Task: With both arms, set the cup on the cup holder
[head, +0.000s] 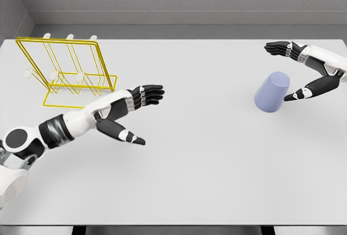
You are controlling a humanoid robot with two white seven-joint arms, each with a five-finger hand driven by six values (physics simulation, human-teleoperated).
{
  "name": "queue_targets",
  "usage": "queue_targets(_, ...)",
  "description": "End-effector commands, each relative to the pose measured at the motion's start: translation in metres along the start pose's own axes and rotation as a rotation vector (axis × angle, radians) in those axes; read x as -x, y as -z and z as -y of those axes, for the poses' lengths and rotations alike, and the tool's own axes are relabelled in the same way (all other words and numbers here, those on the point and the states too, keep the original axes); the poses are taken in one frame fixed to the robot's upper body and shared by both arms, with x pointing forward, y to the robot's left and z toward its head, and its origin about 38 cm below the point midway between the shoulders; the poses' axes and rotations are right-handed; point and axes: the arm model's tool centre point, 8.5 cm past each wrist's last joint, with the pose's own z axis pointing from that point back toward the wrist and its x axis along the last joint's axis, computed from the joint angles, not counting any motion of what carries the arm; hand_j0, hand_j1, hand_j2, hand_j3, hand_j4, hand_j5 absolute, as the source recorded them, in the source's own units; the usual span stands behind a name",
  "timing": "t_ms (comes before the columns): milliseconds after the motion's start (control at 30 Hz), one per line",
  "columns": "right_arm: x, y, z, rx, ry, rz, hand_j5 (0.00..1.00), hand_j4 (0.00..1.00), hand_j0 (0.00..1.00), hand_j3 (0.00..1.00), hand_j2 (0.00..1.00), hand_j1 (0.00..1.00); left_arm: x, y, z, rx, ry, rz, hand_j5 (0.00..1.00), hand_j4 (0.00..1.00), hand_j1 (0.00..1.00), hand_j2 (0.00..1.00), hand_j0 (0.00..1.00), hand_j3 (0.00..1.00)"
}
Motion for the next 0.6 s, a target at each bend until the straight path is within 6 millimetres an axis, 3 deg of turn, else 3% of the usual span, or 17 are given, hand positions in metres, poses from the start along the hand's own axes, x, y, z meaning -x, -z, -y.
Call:
queue_targets(0,0.0,-0.001,0.001,0.007,0.006,-0.001,1.0,1.0,1.0,1.0,1.0,1.0,0.016,0.011,-0.001,-0.027,-0.084,-0.001,1.0,1.0,1.0,1.0,1.0,1.0)
queue_targets(333,0.027,-0.033,0.021,0.1,0.012,-0.113,1.0,1.0,1.0,1.0,1.0,1.0,0.009,0.017,0.003,-0.011,-0.064,0.009,1.0,1.0,1.0,1.0,1.0,1.0)
queue_targets(467,0.05,-0.05,0.008,0.123,0.068,-0.171,1.0,1.0,1.0,1.0,1.0,1.0,0.012,0.016,0.004,-0.013,-0.07,0.005,1.0,1.0,1.0,1.0,1.0,1.0)
queue_targets(567,0.071,-0.048,-0.002,0.174,0.114,-0.188,1.0,1.0,1.0,1.0,1.0,1.0,0.013,0.017,0.004,-0.013,-0.07,0.004,1.0,1.0,1.0,1.0,1.0,1.0)
